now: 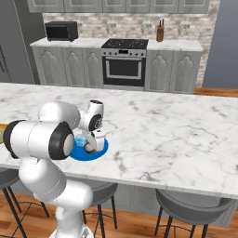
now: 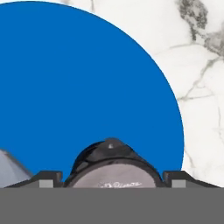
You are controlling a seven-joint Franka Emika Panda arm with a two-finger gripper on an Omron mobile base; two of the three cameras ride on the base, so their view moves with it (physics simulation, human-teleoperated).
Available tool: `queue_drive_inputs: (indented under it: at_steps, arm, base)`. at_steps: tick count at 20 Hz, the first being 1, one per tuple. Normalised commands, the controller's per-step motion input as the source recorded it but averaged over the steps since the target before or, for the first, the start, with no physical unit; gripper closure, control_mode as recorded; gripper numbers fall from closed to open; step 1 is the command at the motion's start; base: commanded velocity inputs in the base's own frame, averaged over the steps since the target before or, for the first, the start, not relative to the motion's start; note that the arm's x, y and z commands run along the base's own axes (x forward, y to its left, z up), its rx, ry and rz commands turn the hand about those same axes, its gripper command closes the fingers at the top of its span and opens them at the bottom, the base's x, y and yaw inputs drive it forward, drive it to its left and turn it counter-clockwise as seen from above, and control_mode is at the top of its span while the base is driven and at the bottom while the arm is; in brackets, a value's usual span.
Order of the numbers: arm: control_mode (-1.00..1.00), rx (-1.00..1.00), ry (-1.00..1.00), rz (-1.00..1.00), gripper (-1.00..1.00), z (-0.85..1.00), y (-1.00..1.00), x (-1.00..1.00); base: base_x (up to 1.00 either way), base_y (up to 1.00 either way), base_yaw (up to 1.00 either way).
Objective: Place two yogurt containers on each plate.
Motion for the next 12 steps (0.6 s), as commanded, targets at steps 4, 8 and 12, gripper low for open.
queue_drive_inputs:
  at_steps: [4,8,12]
  arm:
    - [-1.0,0.0,0.0,0.0,-1.0,0.0,0.0,0.0]
    - [-1.0,0.0,-0.1,0.0,-1.0,0.12,0.0,0.0]
    - [-1.0,0.0,-0.27,0.0,-1.0,0.47,0.0,-0.05]
  base:
    - [0.0,0.0,0.0]
    - [0.0,0.0,0.0]
    - [0.0,0.0,0.0]
